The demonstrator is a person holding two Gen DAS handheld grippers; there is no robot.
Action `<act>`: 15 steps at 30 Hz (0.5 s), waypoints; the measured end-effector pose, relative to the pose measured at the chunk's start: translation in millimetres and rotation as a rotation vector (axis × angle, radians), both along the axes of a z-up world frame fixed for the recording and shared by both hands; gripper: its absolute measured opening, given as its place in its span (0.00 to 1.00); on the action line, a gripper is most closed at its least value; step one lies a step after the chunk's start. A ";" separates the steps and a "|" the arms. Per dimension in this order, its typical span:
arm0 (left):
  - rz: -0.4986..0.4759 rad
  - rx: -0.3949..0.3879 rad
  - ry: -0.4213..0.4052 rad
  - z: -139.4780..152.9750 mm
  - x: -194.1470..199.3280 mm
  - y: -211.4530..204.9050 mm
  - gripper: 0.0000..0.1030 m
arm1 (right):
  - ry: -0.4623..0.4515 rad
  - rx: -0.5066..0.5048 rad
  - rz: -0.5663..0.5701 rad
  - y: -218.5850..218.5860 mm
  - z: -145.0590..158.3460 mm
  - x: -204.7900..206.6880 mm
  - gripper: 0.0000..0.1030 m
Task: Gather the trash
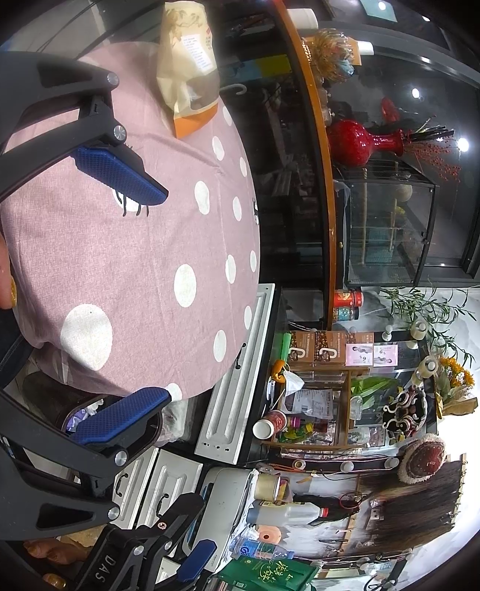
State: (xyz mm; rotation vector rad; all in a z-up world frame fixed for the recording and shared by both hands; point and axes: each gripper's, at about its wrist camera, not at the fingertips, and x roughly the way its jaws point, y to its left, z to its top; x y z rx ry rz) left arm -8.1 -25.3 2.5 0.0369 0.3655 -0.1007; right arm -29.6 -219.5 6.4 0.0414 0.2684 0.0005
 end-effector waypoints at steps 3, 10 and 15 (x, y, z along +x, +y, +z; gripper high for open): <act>0.001 0.001 0.000 0.2 0.3 -0.4 0.95 | 0.000 0.000 0.000 0.2 -0.1 0.0 0.95; 0.001 0.000 0.000 0.3 0.5 -0.2 0.95 | 0.001 0.000 0.000 1.1 -0.5 -0.4 0.95; 0.001 0.000 0.001 0.2 0.1 -0.6 0.95 | 0.001 0.001 0.000 1.7 -0.8 -0.8 0.95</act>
